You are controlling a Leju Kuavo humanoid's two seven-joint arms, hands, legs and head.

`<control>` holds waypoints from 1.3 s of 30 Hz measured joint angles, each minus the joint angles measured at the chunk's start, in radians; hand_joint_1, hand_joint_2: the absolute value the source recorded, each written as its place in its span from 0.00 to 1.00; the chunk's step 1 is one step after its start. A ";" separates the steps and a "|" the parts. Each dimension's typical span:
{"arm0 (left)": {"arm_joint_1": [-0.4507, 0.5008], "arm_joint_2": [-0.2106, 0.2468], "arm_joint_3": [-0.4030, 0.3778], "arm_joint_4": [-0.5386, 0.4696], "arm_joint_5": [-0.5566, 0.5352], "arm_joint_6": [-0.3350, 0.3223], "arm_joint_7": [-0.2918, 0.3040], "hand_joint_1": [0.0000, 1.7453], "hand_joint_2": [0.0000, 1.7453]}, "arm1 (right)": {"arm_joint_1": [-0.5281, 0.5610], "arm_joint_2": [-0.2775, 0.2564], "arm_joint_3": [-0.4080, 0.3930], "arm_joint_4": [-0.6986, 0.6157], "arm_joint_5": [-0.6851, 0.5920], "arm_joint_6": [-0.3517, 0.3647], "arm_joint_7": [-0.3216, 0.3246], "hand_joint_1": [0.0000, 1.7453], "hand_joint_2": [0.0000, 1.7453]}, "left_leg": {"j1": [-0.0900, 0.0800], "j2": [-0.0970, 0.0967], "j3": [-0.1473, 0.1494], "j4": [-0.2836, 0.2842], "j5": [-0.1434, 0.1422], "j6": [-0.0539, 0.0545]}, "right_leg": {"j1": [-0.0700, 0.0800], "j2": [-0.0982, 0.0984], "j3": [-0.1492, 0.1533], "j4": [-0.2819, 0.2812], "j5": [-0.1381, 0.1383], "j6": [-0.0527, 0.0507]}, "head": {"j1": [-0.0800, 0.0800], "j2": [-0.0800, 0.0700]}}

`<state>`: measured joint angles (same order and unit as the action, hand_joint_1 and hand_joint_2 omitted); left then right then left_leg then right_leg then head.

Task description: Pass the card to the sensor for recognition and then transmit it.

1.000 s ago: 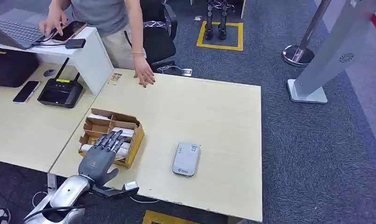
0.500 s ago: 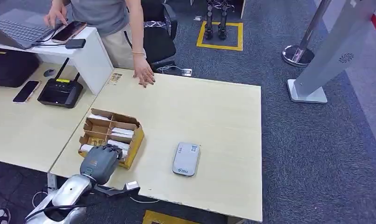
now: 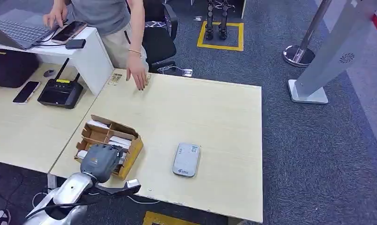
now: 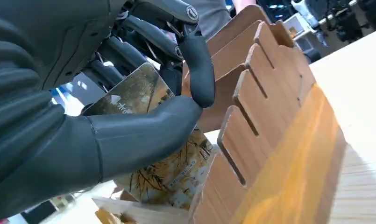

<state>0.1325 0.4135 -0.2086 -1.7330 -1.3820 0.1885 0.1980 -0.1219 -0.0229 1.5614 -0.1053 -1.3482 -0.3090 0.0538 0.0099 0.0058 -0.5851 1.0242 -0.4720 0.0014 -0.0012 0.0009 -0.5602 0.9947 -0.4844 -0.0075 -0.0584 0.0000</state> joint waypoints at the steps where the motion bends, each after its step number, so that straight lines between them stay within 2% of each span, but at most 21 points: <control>1: -0.001 0.000 -0.001 0.000 -0.006 0.000 0.000 1.00 1.00 | 0.000 0.000 0.000 0.000 0.001 0.000 0.000 0.00 0.00 | 0.000 0.000 0.000 0.000 0.000 0.000 | 0.000 0.000 0.000 0.000 0.000 0.000 | 0.000 0.000; 9: -0.012 0.001 -0.015 -0.001 -0.093 0.034 0.019 1.00 1.00 | 0.000 0.000 0.000 0.000 0.015 0.001 0.009 0.00 0.00 | 0.000 0.000 0.000 0.000 0.000 0.000 | 0.000 0.000 0.000 0.000 0.000 0.000 | 0.000 0.000; 13: -0.036 0.016 -0.016 -0.025 -0.113 0.062 0.021 1.00 1.00 | 0.000 0.000 0.000 0.000 0.030 0.002 0.010 0.00 0.00 | 0.000 0.000 0.000 0.000 0.000 0.000 | 0.000 0.000 0.000 0.000 0.000 0.000 | 0.000 0.000; 20: -0.149 0.066 -0.016 -0.091 -0.098 0.070 0.010 1.00 1.00 | -0.001 0.000 0.000 0.000 0.058 0.005 0.009 0.00 0.00 | 0.000 -0.001 0.000 0.000 0.001 0.000 | 0.000 -0.001 0.001 0.000 0.000 0.000 | 0.000 0.000; 27: -0.289 0.103 -0.002 -0.095 -0.081 0.048 -0.002 1.00 1.00 | -0.003 0.002 0.000 -0.001 0.106 0.012 0.013 0.00 0.00 | 0.000 -0.001 0.000 0.000 0.001 -0.001 | 0.000 -0.001 0.000 0.000 0.000 0.000 | 0.000 0.000; 31: -0.421 0.134 0.003 0.001 -0.085 0.027 -0.025 1.00 1.00 | -0.013 0.002 0.000 -0.002 0.184 0.027 0.035 0.00 0.00 | 0.000 -0.001 0.000 0.000 0.002 -0.002 | 0.000 -0.001 0.000 0.001 0.001 -0.001 | 0.000 0.000; 36: -0.604 0.151 0.003 0.221 -0.093 0.029 -0.053 1.00 1.00 | -0.038 0.002 0.000 -0.006 0.243 0.042 0.063 0.00 0.00 | 0.001 0.000 0.000 0.000 0.004 -0.001 | 0.001 0.000 0.000 0.001 0.003 -0.002 | 0.000 0.000; 37: -0.627 0.151 0.002 0.254 -0.098 0.029 -0.053 1.00 1.00 | -0.041 0.002 0.000 -0.007 0.247 0.043 0.064 0.00 0.00 | 0.001 0.000 0.000 0.000 0.004 -0.001 | 0.001 0.000 0.000 0.001 0.003 -0.002 | 0.000 0.000; 39: -0.627 0.151 0.002 0.254 -0.098 0.029 -0.053 1.00 1.00 | -0.041 0.002 0.000 -0.007 0.247 0.043 0.064 0.00 0.00 | 0.001 0.000 0.000 0.000 0.004 -0.001 | 0.001 0.000 0.000 0.001 0.003 -0.002 | 0.000 0.000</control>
<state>-0.4950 0.5646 -0.2064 -1.4788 -1.4802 0.2178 0.1450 -0.1629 -0.0210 1.5614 -0.1118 -1.1009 -0.2659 0.1179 0.0105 0.0055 -0.5848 1.0244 -0.4678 0.0000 -0.0007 0.0007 -0.5606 0.9955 -0.4812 -0.0097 -0.0580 0.0000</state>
